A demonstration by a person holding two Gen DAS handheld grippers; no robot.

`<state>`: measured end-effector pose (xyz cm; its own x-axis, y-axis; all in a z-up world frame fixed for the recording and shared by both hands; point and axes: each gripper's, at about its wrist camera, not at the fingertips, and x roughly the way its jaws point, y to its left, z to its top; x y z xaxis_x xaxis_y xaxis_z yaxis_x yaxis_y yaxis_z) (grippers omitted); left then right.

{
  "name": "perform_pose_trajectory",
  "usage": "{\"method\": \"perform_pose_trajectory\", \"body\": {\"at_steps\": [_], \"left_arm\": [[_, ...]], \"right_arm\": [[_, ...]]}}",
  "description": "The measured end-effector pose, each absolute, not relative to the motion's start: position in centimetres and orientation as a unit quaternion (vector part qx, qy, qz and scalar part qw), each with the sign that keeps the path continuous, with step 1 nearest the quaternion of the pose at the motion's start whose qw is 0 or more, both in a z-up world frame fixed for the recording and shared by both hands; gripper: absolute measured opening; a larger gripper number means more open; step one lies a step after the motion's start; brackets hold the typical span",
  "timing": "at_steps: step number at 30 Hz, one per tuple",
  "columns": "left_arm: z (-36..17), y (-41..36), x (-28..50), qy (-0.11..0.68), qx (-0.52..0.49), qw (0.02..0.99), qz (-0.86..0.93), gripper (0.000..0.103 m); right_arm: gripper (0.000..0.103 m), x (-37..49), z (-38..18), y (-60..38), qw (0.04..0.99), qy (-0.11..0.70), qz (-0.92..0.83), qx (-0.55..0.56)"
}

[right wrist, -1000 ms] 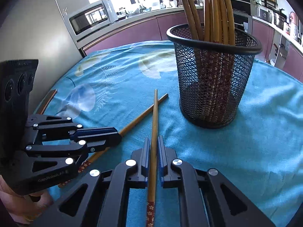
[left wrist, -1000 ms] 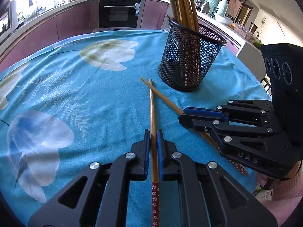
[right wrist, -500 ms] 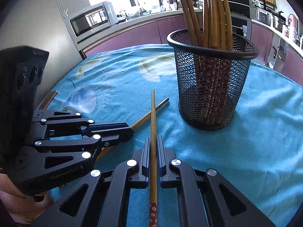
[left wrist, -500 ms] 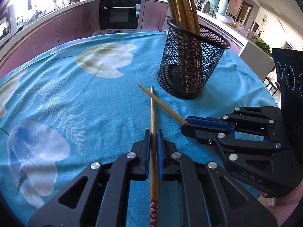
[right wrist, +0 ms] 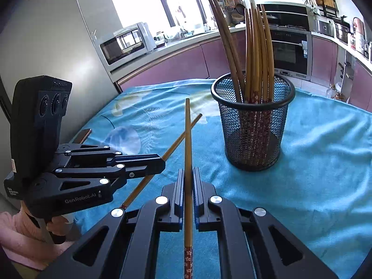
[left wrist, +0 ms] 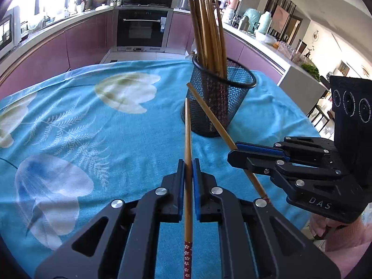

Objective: Organize utensils
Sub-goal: 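Lift both held chopsticks upright and carry them over the mesh cup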

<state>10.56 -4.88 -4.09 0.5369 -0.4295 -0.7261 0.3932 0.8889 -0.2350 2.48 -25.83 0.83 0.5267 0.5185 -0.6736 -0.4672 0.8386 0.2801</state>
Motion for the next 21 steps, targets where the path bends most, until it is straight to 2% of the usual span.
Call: {"method": "perform_pose_trajectory", "body": {"at_steps": [21], "left_arm": [[-1.3, -4.8, 8.6, 0.382, -0.033, 0.891, -0.244, 0.008]], "right_arm": [[0.006, 1.5, 2.7, -26.9, 0.885, 0.365, 0.286, 0.049]]}}
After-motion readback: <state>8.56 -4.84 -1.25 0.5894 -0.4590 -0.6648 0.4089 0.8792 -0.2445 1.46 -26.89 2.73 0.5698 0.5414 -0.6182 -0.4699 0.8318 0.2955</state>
